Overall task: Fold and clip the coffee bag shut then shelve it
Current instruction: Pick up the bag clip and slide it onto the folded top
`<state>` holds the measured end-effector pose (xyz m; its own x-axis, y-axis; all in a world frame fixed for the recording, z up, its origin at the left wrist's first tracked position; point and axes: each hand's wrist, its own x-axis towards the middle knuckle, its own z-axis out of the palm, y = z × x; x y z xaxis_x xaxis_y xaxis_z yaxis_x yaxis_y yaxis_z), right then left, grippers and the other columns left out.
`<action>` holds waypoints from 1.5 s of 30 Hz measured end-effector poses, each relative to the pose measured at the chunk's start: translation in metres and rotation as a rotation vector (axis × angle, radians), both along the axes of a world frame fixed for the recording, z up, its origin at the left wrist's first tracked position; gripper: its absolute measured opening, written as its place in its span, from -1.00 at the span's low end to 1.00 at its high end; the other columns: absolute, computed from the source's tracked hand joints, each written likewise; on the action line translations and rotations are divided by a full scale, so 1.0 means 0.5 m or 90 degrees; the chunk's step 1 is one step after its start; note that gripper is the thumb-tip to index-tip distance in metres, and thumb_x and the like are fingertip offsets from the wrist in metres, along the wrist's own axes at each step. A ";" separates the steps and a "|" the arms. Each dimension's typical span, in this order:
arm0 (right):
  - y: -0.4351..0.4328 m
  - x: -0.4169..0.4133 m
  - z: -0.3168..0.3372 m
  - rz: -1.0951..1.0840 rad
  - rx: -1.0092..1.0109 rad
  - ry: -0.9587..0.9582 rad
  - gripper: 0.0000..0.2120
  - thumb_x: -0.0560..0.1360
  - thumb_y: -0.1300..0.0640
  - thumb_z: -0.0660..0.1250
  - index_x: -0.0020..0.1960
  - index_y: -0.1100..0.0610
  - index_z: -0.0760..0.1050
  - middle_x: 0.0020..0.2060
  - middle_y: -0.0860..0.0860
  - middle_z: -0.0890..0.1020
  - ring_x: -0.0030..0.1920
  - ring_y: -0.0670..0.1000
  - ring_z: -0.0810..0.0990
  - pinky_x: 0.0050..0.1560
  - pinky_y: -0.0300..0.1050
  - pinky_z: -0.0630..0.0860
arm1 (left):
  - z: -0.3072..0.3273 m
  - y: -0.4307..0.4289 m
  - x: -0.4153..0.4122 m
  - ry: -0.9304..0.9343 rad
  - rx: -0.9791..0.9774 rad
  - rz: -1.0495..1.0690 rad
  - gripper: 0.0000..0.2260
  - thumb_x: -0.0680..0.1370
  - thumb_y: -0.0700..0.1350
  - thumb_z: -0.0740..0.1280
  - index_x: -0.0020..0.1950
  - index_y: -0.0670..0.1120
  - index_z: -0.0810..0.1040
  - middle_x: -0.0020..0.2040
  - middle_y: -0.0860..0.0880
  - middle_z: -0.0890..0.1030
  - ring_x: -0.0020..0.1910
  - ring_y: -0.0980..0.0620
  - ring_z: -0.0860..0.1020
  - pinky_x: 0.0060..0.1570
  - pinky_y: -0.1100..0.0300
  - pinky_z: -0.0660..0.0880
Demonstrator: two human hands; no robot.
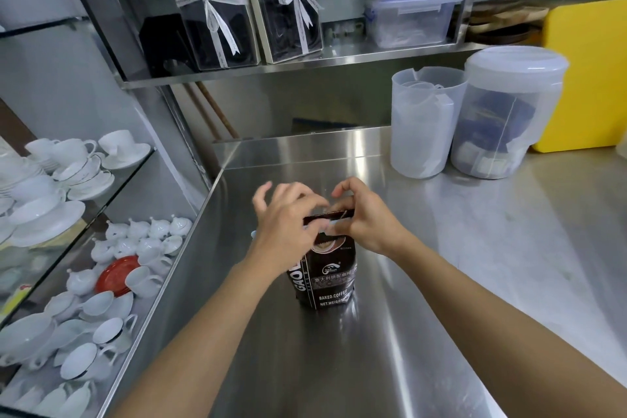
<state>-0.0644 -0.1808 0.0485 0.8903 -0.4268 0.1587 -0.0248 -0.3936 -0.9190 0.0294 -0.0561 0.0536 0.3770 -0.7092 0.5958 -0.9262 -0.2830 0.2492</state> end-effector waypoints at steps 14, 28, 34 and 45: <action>0.014 0.016 0.018 0.012 -0.048 0.032 -0.59 0.30 0.41 0.41 -0.06 0.07 0.28 -0.25 -0.12 0.58 -0.14 0.04 0.58 -0.13 -0.13 0.53 | 0.001 0.051 0.050 -0.034 0.024 0.024 -0.84 0.40 -0.17 0.32 -0.39 -0.09 0.53 -0.37 0.04 0.58 -0.15 0.17 0.40 0.26 0.21 -0.08; -0.012 0.029 0.008 -0.028 -0.056 0.025 -0.54 0.28 0.39 0.44 -0.24 -0.09 0.29 -0.15 0.09 0.65 -0.15 0.16 0.60 -0.12 0.04 0.55 | 0.002 0.105 0.050 0.367 -0.041 0.164 -0.83 0.45 -0.08 0.37 0.03 -0.03 0.60 -0.16 0.18 0.50 -0.18 0.73 0.10 0.41 -0.12 0.03; -0.012 0.034 0.010 -0.009 -0.089 0.029 -0.56 0.29 0.37 0.44 -0.22 -0.10 0.30 -0.15 0.06 0.63 -0.14 0.13 0.59 -0.04 0.09 0.55 | -0.008 0.107 0.053 0.338 -0.035 0.143 -0.92 0.47 -0.12 0.35 -0.05 0.03 0.55 -0.22 0.15 0.52 -0.10 0.54 0.29 0.38 0.10 -0.23; 0.039 0.084 0.058 0.106 -0.682 0.065 -0.73 0.43 -0.02 0.31 0.07 0.09 0.51 -0.01 0.02 0.56 0.07 0.03 0.38 0.14 0.02 0.13 | -0.035 0.099 0.073 0.286 -0.077 0.137 -0.94 0.43 -0.11 0.40 -0.11 0.01 0.59 -0.28 0.20 0.48 -0.01 0.63 0.24 0.34 0.14 -0.24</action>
